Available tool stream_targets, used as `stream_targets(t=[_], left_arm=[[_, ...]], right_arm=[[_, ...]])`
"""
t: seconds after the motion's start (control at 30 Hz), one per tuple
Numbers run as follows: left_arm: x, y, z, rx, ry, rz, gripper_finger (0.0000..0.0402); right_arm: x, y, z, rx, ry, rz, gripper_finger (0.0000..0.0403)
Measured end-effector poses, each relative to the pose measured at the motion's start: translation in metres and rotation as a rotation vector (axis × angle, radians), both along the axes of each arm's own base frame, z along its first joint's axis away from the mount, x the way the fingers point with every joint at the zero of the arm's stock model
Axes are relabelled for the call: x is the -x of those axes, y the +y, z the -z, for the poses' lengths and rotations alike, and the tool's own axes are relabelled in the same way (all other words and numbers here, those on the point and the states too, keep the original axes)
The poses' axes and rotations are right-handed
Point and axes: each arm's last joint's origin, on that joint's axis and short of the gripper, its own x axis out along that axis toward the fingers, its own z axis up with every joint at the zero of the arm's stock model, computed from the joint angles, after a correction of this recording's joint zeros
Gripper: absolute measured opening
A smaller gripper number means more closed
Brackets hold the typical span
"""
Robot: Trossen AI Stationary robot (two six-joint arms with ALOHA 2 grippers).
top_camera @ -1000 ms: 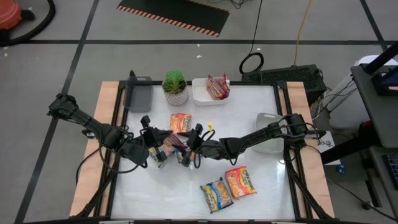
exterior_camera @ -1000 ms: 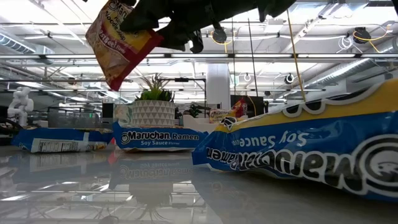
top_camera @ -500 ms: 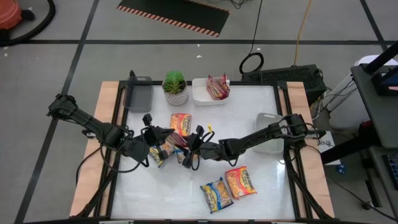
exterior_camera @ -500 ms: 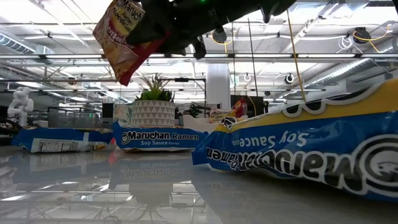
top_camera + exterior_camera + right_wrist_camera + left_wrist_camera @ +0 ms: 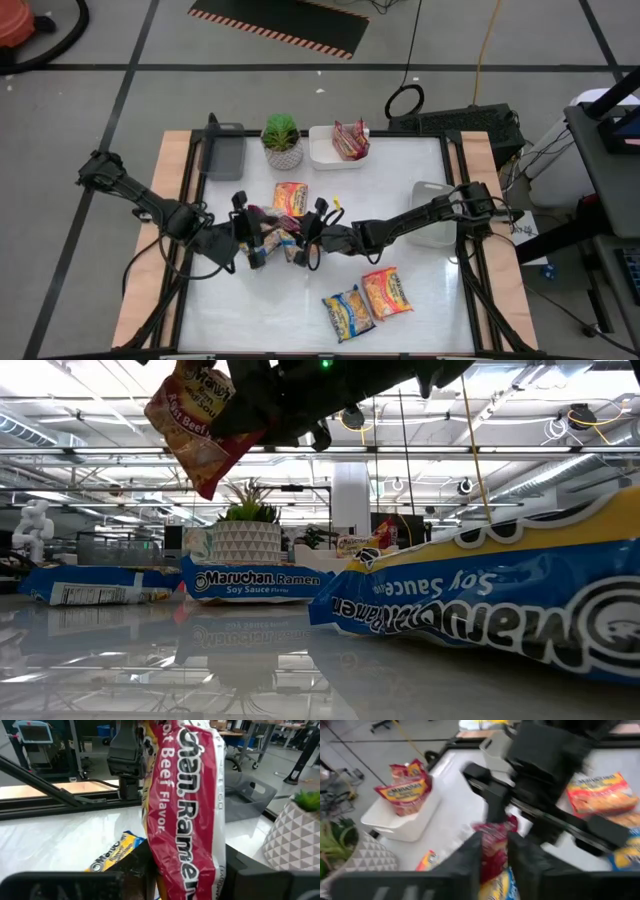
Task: Sort Maruchan noodles
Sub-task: Put the red noodle pack into the white bin
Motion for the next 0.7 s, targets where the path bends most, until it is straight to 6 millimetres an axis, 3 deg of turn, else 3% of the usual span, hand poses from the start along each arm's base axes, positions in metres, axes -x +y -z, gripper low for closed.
stream_targets(t=[0.17,0.3,0.43,0.7], left_arm=[[0.005,-0.006,0.002,0.008,-0.003,-0.014,0.0222],[0.012,-0.009,-0.001,-0.012,-0.034,-0.044,0.0286],[0.019,-0.012,-0.001,-0.039,-0.059,-0.085,0.0309],[0.033,-0.011,0.008,-0.069,-0.012,-0.152,0.0312]], right_arm=[[-0.001,-0.005,-0.002,0.012,-0.003,0.010,0.0111],[0.000,-0.009,-0.006,0.024,-0.001,0.015,0.0111],[-0.001,-0.015,-0.005,0.040,0.011,0.024,0.0110],[0.000,-0.042,0.003,0.064,0.121,0.084,0.0112]])
